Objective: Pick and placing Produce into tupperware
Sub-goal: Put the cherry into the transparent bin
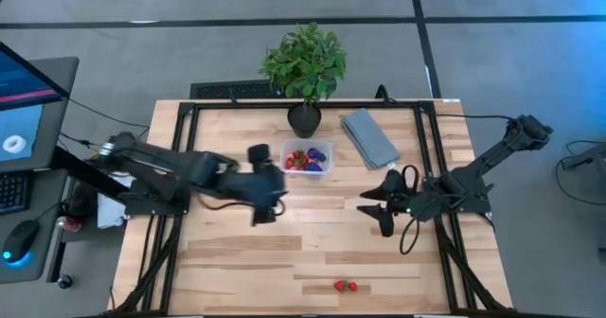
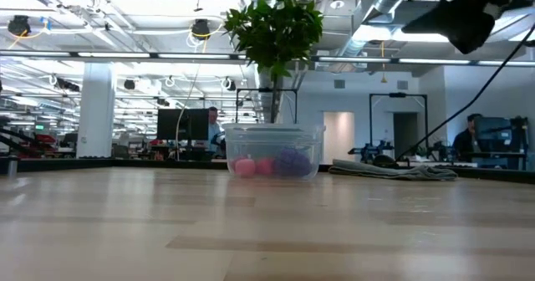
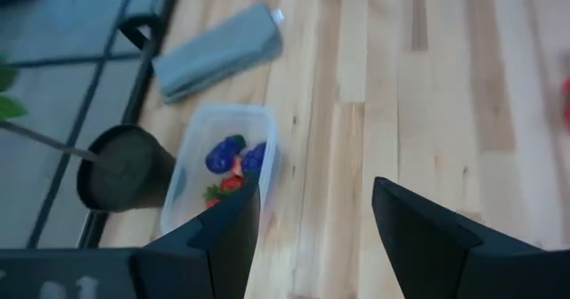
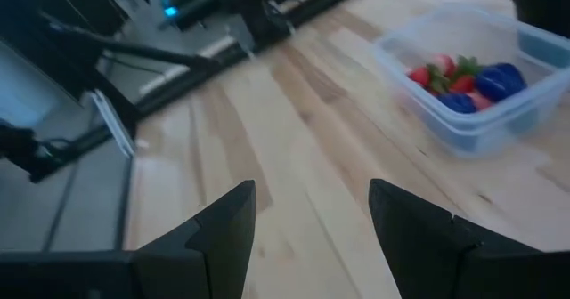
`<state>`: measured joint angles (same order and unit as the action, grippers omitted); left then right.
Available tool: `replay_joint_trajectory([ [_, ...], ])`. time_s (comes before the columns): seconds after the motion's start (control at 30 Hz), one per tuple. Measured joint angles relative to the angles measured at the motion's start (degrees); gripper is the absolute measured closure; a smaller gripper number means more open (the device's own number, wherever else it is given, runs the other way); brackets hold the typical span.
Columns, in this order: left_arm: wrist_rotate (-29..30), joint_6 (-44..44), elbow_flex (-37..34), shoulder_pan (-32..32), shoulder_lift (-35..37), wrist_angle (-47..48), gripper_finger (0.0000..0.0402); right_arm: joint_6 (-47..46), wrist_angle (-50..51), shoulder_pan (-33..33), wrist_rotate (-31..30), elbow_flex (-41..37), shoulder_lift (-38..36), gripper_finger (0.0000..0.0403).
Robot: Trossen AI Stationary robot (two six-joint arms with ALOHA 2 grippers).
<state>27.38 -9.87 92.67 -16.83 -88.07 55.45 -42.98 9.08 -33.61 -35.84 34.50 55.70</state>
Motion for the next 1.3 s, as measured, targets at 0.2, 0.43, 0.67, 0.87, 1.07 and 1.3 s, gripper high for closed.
replay_joint_trajectory([
  [0.2, 1.1, 0.3, -21.6, -2.7, 18.1, -21.7, 0.0191, 0.1, -9.1, 0.0, 0.0, 0.0, 3.3, 0.0159],
  [0.43, -4.0, 1.8, -43.6, -2.7, 35.9, -44.8, 0.0191, -0.1, -23.2, -0.2, 2.4, 0.0, 9.5, 0.0159],
  [0.67, -4.2, -2.6, -55.8, -2.7, 45.6, -53.2, 0.0191, -10.7, -26.2, -5.6, 9.0, 0.0, 13.3, 0.0159],
  [0.87, -4.7, -6.1, -58.7, -4.0, 47.3, -53.1, 0.0191, -18.4, -25.0, -12.1, 6.7, 1.1, 15.9, 0.0159],
  [1.07, -4.2, -7.4, -58.9, -5.3, 47.3, -52.2, 0.0191, -22.6, -14.0, -15.9, 6.1, 7.6, 21.4, 0.0159],
  [1.3, -4.1, -8.1, -58.9, -5.3, 47.3, -51.7, 0.0191, -27.7, -6.8, -19.1, 5.8, 13.3, 29.5, 0.0159],
])
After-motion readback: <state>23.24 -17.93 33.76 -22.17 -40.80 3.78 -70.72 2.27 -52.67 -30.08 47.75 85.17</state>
